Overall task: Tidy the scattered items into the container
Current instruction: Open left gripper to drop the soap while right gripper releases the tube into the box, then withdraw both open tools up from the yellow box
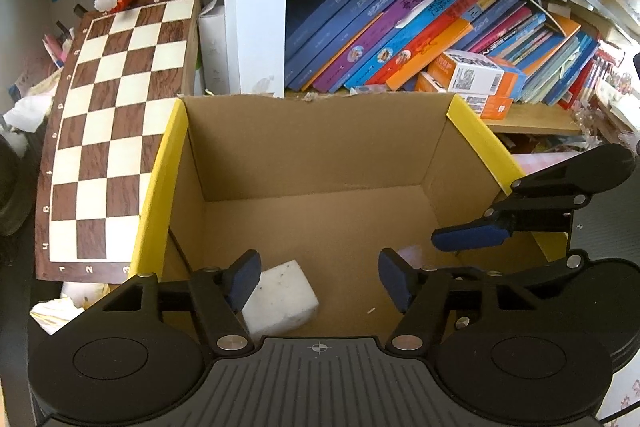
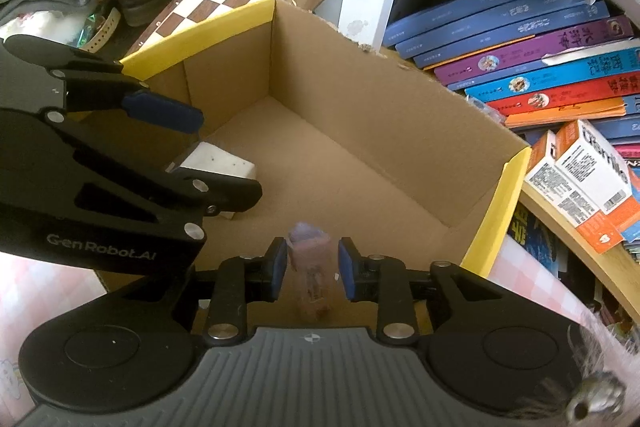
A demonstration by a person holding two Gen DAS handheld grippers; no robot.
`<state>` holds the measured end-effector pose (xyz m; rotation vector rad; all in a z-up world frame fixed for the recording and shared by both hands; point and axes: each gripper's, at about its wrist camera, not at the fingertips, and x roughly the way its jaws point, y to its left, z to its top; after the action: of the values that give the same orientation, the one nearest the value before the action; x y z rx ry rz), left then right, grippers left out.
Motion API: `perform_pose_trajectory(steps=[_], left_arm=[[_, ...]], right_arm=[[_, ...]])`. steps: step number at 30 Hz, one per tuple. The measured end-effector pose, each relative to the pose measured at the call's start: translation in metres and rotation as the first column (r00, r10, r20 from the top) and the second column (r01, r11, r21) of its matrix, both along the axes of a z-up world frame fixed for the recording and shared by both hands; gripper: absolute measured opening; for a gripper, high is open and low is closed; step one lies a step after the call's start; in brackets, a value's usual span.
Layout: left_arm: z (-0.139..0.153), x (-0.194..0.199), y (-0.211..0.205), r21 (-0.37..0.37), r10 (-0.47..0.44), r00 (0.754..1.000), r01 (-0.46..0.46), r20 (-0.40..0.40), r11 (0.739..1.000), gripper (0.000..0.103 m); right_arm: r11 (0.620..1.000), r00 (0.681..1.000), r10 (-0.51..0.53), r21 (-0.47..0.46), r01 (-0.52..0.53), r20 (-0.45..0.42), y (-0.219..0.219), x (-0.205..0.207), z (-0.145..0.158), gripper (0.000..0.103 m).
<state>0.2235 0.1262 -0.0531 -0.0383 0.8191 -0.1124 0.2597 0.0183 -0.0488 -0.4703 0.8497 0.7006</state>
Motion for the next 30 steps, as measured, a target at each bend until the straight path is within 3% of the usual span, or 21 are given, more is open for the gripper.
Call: perform_pose_trajectory(steps=[4, 21, 30], left_arm=[[0.010, -0.006, -0.001, 0.018, 0.016, 0.999, -0.017, 0.035, 1.000, 0.080], [0.060, -0.057, -0.014, 0.060, -0.011, 0.989, 0.002, 0.148, 0.998, 0.083], [0.077, -0.097, -0.030, 0.061, -0.048, 0.982, 0.037, 0.182, 0.997, 0.085]], right_arm=[[1.000, 1.000, -0.005, 0.014, 0.005, 0.024, -0.005, -0.006, 0.010, 0.039], [0.991, 0.985, -0.104, 0.101, 0.091, 0.135, -0.043, -0.059, 0.065, 0.042], [0.978, 0.974, -0.167, 0.149, 0.144, 0.152, -0.068, -0.102, 0.080, 0.043]])
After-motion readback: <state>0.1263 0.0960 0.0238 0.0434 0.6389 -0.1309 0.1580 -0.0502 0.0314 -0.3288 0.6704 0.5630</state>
